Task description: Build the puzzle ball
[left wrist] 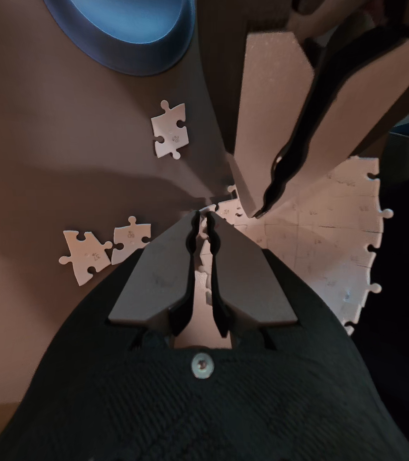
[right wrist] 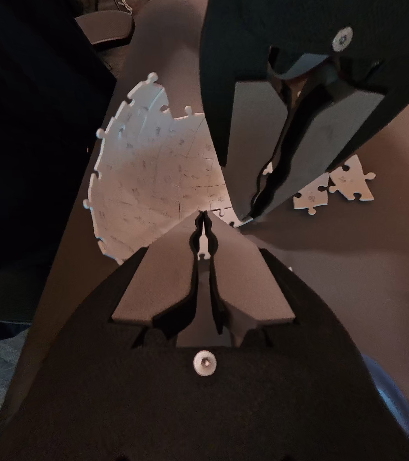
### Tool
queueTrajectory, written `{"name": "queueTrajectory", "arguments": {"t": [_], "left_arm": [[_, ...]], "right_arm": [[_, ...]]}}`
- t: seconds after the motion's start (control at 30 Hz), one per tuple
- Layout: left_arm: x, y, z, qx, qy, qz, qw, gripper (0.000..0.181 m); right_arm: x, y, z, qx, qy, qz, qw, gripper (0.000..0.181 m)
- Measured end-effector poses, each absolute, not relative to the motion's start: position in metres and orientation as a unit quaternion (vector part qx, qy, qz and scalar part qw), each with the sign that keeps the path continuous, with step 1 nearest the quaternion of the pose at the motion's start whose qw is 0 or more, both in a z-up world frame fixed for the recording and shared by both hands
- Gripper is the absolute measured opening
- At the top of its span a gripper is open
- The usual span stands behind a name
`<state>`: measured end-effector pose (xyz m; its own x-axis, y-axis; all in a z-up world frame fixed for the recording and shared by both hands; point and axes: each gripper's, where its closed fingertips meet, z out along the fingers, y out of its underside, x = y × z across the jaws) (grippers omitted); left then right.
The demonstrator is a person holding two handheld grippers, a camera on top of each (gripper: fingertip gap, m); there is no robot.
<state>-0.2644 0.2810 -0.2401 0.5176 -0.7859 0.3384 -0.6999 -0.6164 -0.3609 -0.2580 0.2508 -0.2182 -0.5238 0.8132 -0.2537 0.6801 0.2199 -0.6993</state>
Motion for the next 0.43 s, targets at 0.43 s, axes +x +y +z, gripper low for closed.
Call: {"name": "queueTrajectory", "arguments": {"t": [0.43], "left_arm": [[-0.261,0.278,-0.242,-0.836,0.497,-0.226,0.061,0.004]], "right_arm": [[-0.256,0.246,-0.240,-0.478,-0.784,0.381,0.110,0.000]]}}
